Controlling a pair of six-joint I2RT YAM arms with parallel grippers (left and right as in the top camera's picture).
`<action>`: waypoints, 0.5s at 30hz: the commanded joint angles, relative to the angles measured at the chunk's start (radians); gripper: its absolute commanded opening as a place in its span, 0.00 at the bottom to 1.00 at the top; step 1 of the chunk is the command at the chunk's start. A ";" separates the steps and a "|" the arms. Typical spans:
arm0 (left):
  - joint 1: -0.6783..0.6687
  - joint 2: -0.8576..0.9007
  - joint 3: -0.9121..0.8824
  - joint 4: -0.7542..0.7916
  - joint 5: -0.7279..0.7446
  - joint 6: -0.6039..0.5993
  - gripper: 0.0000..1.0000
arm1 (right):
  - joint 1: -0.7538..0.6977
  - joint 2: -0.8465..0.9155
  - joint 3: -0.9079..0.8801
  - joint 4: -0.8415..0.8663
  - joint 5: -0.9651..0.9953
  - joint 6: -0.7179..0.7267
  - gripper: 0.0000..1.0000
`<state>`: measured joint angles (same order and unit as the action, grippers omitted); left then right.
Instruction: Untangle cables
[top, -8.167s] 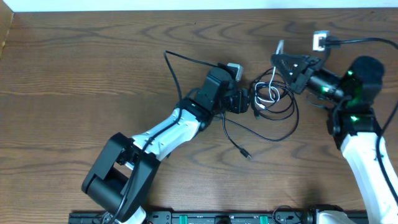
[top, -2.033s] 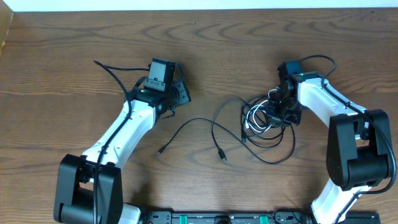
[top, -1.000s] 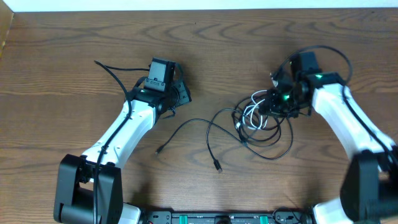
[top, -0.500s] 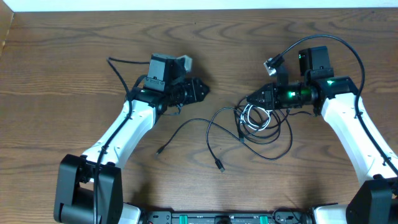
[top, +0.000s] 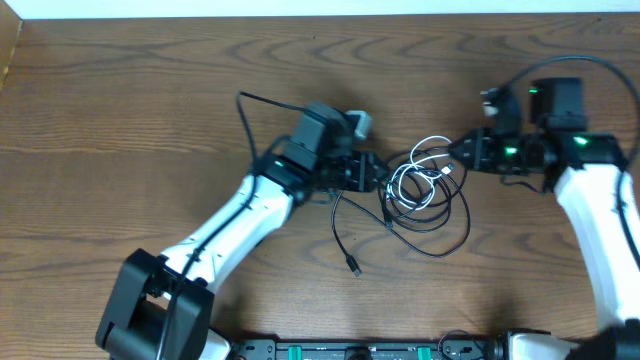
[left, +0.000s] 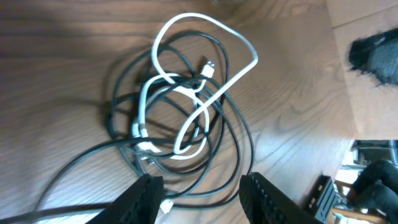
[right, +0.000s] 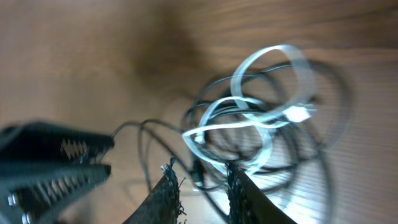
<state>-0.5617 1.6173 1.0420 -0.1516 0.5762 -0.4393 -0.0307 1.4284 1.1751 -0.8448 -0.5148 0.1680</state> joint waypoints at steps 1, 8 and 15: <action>-0.083 -0.006 0.003 0.053 -0.145 -0.071 0.47 | -0.058 -0.062 0.004 -0.024 0.115 0.041 0.24; -0.282 0.002 0.003 0.143 -0.458 -0.052 0.47 | -0.112 -0.126 0.004 -0.090 0.220 0.069 0.23; -0.344 0.050 0.020 0.167 -0.536 0.055 0.47 | -0.179 -0.182 0.004 -0.130 0.262 0.109 0.23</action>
<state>-0.9096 1.6291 1.0420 0.0120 0.1268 -0.4431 -0.1829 1.2839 1.1751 -0.9653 -0.2882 0.2417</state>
